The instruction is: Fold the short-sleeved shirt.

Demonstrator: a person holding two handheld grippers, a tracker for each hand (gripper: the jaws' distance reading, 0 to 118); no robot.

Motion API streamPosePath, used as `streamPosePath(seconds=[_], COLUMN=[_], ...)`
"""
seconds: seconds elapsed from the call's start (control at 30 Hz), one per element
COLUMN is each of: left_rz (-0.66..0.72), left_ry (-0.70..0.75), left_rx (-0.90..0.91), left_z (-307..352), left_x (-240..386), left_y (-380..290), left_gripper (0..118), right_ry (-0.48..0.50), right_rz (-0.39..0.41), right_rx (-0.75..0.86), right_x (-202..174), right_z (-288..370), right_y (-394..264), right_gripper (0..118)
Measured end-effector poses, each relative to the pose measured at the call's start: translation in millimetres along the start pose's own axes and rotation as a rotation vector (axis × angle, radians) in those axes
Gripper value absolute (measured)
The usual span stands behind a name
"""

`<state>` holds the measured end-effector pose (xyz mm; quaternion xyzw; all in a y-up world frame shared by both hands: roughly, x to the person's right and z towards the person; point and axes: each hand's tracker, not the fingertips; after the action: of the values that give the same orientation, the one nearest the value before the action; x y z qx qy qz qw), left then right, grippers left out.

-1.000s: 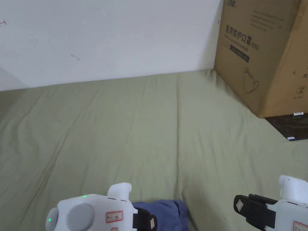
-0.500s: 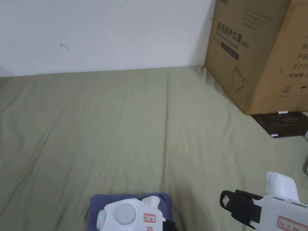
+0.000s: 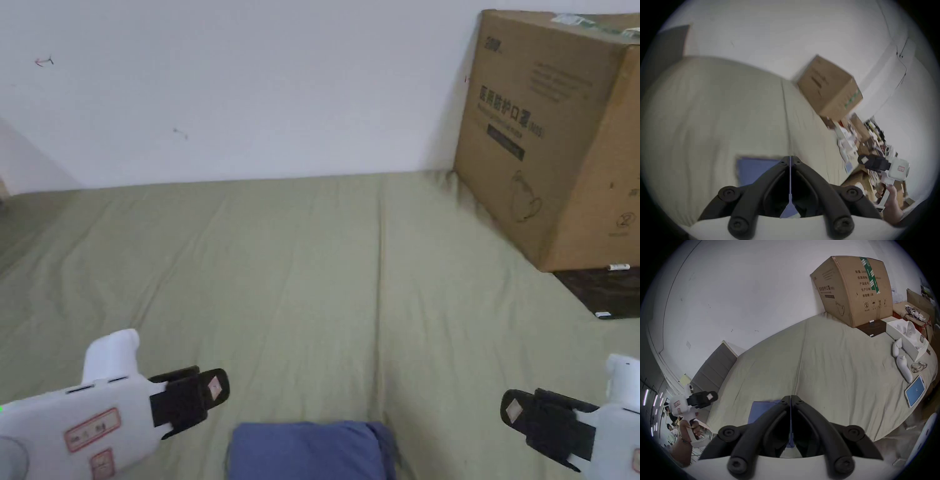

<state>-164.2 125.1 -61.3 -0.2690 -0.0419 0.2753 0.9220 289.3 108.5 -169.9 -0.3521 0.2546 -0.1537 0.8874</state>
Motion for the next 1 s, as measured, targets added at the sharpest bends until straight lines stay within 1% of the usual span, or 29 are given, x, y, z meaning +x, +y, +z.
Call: streamPosePath(seconds=[0.13, 0.27, 0.33, 0.37, 0.43, 0.5, 0.57, 0.6, 0.67, 0.7, 0.73, 0.8, 0.83, 0.87, 0.9, 0.93, 0.97, 1.0], left_rz=[0.019, 0.036, 0.066, 0.069, 0.070, 0.073, 0.081, 0.084, 0.086, 0.089, 0.097, 0.131, 0.150, 0.177, 0.201, 0.237, 0.273, 0.308], left_ry=[0.057, 0.096, 0.085, 0.085, 0.093, 0.100, 0.102, 0.103, 0.106, 0.103, 0.088, 0.034, 0.005, -0.022, -0.041, -0.100, -0.150, -0.174], left_rx=[0.087, 0.083, 0.073, 0.070, 0.063, 0.049, 0.033, 0.024, -0.004, -0.020, -0.044, -0.092, -0.117, -0.146, -0.176, -0.198, -0.210, -0.219], left_z=[34.0, 44.2, 47.4, 48.0, 49.5, 49.5, 49.0, 48.1, 46.7, 45.1, 42.2, 35.4, 28.5, 20.2, 11.9, 2.5, -5.4, -13.6], left_x=[-16.2, -21.0, -24.6, -26.1, -27.8, -32.7, -36.5, -38.1, -40.6, -42.7, -46.9, -58.3, -66.9, -76.7, -86.2, -97.7, -109.2, -118.6], left_y=[0.8, -2.9, -3.0, -3.1, -5.0, -7.9, -13.3, -16.0, -23.1, -25.3, -28.3, -35.0, -39.2, -43.3, -47.4, -52.1, -56.6, -60.1], left_gripper=[1, 1, 1, 1, 1, 1, 1, 1, 1, 1, 1, 1, 2, 2, 4, 11, 27, 53], right_ry=[-0.005, -0.001, 0.034, 0.052, 0.057, 0.094, 0.089, 0.092, 0.155, 0.178, 0.178, 0.143, 0.115, 0.082, 0.091, 0.116, 0.146, 0.147], right_rz=[0.009, 0.026, 0.026, 0.034, 0.061, 0.076, 0.100, 0.122, 0.139, 0.127, 0.114, 0.079, 0.067, 0.072, 0.083, 0.073, 0.045, 0.021], right_rx=[0.008, 0.005, -0.034, -0.070, -0.173, -0.317, -0.480, -0.527, -0.607, -0.642, -0.673, -0.717, -0.742, -0.747, -0.748, -0.750, -0.742, -0.740], right_x=[-8.2, -18.7, -24.0, -27.0, -29.8, -31.4, -32.8, -33.5, -30.5, -27.5, -23.6, -11.6, -3.1, 3.9, 8.7, 18.6, 22.5, 25.5], right_z=[-0.6, -8.2, -19.4, -28.3, -54.7, -86.5, -122.7, -135.4, -160.7, -169.8, -178.7, -191.9, -198.3, -202.2, -204.5, -208.9, -209.3, -209.9], right_y=[4.0, 7.2, 8.5, 8.5, 6.1, -2.4, -17.5, -26.0, -41.6, -46.5, -50.4, -55.4, -58.6, -62.3, -65.2, -67.7, -67.5, -67.2], right_gripper=[1, 1, 1, 1, 1, 1, 1, 1, 1, 1, 1, 1, 1, 1, 1, 1, 1, 1])
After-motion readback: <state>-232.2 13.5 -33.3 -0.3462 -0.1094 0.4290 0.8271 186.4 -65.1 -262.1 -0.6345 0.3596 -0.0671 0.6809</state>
